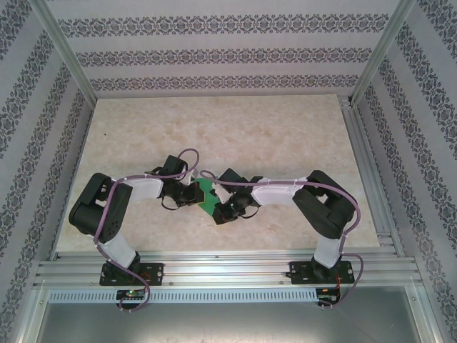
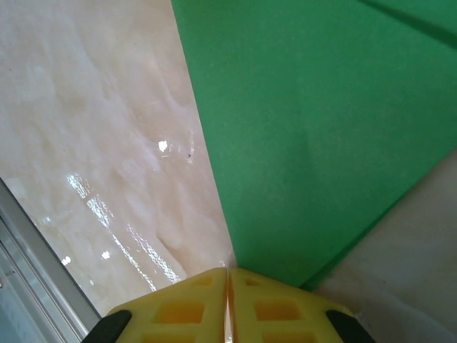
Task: Fold a paper plane with a square sheet of paper (fold left side to right side)
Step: Third fold the triangle at the center of the table.
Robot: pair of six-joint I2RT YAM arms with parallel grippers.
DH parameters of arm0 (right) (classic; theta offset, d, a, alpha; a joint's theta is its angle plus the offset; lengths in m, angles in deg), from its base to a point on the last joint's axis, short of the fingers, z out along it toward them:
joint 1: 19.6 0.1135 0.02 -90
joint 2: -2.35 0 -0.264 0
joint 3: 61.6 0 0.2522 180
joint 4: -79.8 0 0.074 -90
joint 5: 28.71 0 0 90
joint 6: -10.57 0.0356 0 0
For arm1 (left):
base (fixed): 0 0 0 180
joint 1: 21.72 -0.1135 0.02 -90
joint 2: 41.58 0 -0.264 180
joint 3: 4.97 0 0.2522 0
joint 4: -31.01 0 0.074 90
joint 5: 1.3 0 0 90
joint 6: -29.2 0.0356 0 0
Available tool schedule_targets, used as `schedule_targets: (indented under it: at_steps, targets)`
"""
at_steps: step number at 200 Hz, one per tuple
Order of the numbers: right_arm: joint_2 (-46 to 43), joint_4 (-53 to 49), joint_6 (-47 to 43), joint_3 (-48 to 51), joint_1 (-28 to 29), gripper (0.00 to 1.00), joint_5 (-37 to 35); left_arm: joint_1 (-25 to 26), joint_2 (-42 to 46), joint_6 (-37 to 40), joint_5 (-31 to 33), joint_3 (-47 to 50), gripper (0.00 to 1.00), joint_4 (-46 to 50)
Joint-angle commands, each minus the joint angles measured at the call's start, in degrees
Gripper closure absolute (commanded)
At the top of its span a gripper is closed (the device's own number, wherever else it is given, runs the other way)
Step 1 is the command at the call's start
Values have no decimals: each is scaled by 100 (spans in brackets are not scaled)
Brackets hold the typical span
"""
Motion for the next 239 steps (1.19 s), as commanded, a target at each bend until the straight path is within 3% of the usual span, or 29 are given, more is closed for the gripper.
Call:
schedule_targets:
  at_steps: [1,62,79,118,152,190,239]
  targets:
    - [194,-11,-13,189,-52,90,-96,0,-98,178,726,78,98,545]
    - [316,92,7,481,-94,90,-106,-44,1039,487,705,-631,65,1113]
    - [348,116,14,473,-96,90,-81,-60,1362,463,697,-731,62,1139]
    - [397,108,-2,410,-95,90,-61,-14,1970,258,245,-144,83,799]
    - [395,2,-64,394,-93,91,-106,165,2566,-257,-272,855,94,-256]
    - [399,-52,-98,404,-98,91,-142,414,2910,-617,-138,1450,96,-755]
    - [417,-202,-167,299,-94,91,-210,809,2441,-970,13,1724,96,-1613]
